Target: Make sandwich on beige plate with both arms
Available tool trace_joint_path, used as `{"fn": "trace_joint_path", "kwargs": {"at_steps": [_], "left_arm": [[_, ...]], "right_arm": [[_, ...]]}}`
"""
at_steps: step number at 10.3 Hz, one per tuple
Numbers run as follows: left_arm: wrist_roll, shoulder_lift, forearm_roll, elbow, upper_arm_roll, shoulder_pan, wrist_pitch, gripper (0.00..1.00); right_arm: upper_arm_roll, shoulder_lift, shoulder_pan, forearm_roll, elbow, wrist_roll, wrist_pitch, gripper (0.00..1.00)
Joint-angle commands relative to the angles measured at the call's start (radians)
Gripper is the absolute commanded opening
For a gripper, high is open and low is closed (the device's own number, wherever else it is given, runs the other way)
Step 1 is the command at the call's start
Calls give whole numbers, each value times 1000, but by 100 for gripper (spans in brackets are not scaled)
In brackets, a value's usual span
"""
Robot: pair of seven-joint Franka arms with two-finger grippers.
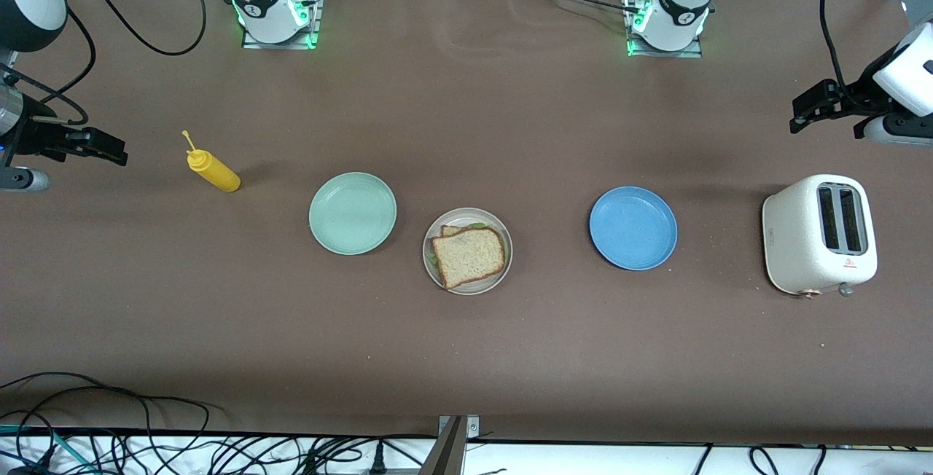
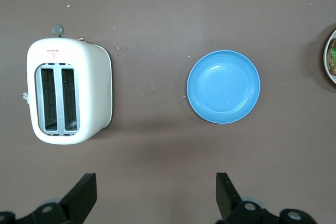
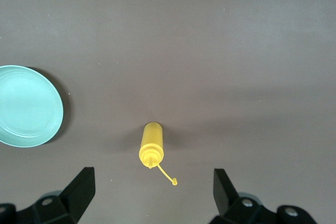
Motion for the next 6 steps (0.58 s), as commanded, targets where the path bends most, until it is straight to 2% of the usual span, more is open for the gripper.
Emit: {"fn": "trace_joint_path", "kwargs": {"at_steps": [1,6], "left_arm": [[-5,46,41,37,-20,7,-17,100],[-5,78,44,82,-14,14,-31,100]], "right_arm": [[1,-1,-1,-4,9,12,-1,100],[1,0,0,-3,9,12,-1,100]]}}
